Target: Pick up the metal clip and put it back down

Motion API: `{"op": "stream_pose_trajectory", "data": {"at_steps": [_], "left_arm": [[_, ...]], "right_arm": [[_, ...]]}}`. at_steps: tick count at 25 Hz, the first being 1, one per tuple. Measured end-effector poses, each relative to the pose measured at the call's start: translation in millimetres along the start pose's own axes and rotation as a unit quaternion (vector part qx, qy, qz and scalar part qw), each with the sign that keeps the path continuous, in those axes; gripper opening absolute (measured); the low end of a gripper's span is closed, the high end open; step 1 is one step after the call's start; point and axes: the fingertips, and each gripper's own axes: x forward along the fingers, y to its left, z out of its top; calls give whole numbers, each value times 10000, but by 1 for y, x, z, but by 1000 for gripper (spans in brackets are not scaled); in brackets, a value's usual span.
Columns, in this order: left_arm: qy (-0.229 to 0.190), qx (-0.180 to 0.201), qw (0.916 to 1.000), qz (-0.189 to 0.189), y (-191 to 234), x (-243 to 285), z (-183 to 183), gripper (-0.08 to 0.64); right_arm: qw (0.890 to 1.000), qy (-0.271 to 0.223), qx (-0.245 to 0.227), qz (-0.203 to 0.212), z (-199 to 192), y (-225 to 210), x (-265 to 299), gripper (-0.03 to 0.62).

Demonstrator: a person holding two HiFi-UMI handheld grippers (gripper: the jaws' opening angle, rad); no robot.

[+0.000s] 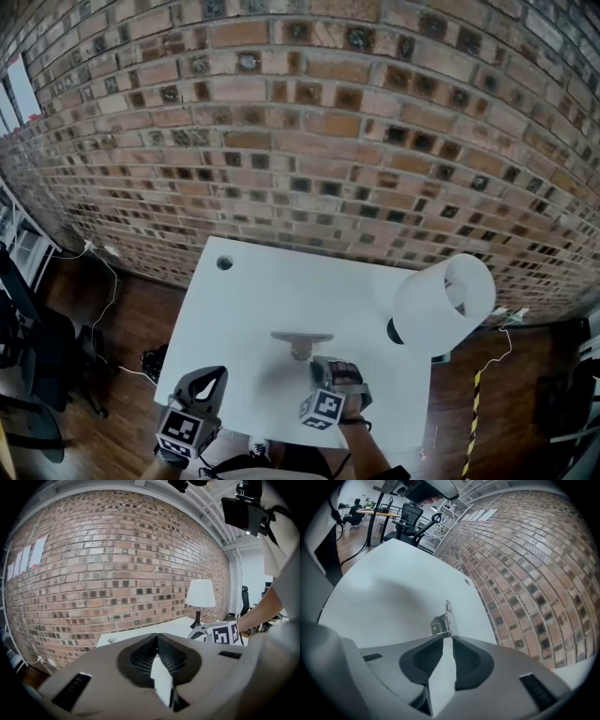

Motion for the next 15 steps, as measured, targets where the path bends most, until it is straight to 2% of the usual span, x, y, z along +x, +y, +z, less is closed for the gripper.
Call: {"op": "stream_pose_trajectory", "data": {"at_steps": [4,7,11,15], "left_arm": [[-139,-12,9998,-165,-5,-8,9,-11],[-269,-16,9993,-251,-5,-18,15,-11],[-630,99,9970,-450,-6,-33,29,-11],[-774,251,9945,-663,-9,-44,40,5]], "right_arm": [[9966,16,726,-393,0,-15,-28,74],[9869,-77,1487,-627,4,-25,-52,72],[9519,-559,2884,-874,16,-44,-97,23],[9245,-847,3521,-1187,25,-59,-145,21]]}}
